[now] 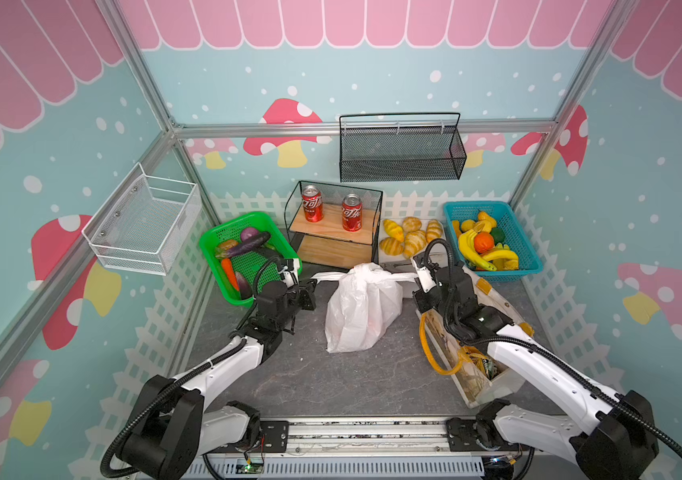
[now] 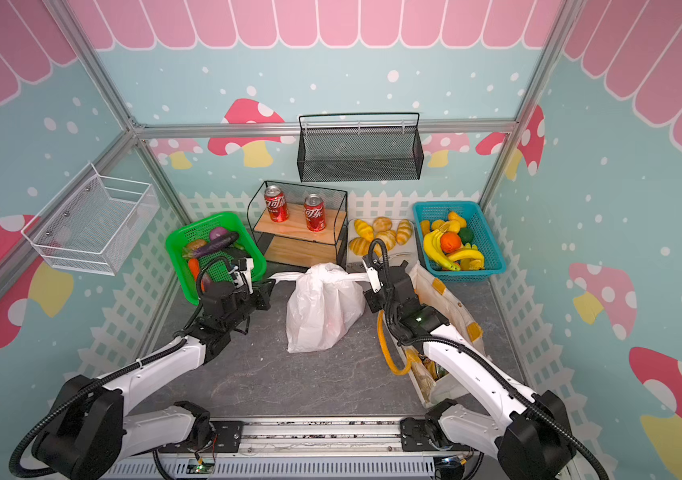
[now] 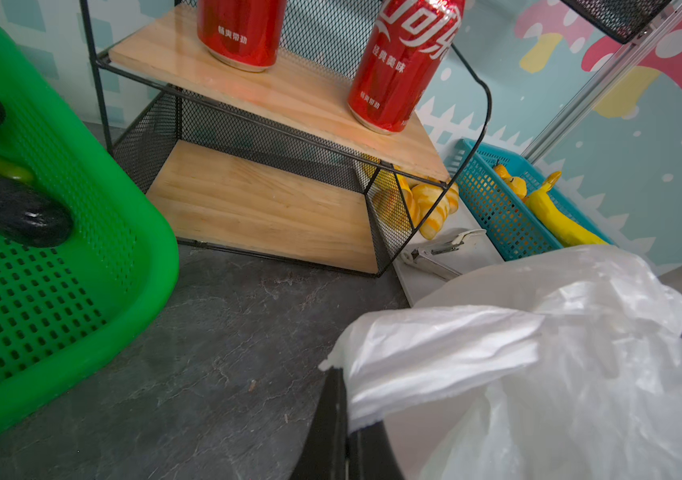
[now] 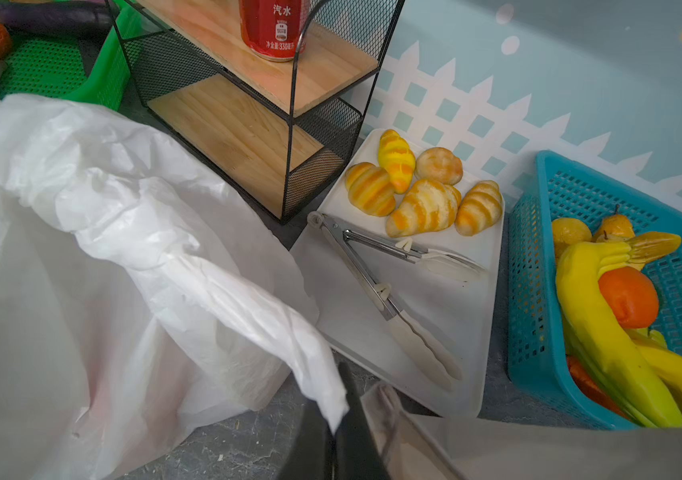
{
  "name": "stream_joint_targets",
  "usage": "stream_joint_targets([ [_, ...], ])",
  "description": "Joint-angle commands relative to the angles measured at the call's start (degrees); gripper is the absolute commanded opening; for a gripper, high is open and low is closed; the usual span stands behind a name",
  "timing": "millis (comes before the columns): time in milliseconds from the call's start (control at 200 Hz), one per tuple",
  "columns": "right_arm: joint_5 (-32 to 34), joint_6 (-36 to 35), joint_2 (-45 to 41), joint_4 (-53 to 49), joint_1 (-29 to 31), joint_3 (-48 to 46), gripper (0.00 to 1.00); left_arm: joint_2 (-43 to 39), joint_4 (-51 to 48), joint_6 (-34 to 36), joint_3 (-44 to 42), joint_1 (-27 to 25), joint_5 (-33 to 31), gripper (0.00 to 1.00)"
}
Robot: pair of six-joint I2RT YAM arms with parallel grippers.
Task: Place the mixed food into the grocery bags and tie them
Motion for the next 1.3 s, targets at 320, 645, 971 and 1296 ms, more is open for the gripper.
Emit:
stream_joint_targets([
  [320,4.63,-0.32,-2.00,-1.22,-1.94,-1.10,0.00,-0.34,1.90,-1.50,-4.33,3.29,-7.57,0.00],
  [645,-4.92,-6.33,-5.11,5.59,2.54,0.92,0.45,-4.87,9.14,-7.73,-4.71,3.25,5.46,0.41],
  [971,-14.69,-8.18,-2.35,4.72,4.72,4.16,0.59,-19.18,-0.91,-8.91,-5.20,2.47,2.68,0.62],
  [1296,-23.07,-11.88,14.59,-2.65,7.08,18.77,0.91,-21.05,-10.46,-3.61,-1.89,-5.45,-2.53,0.65],
])
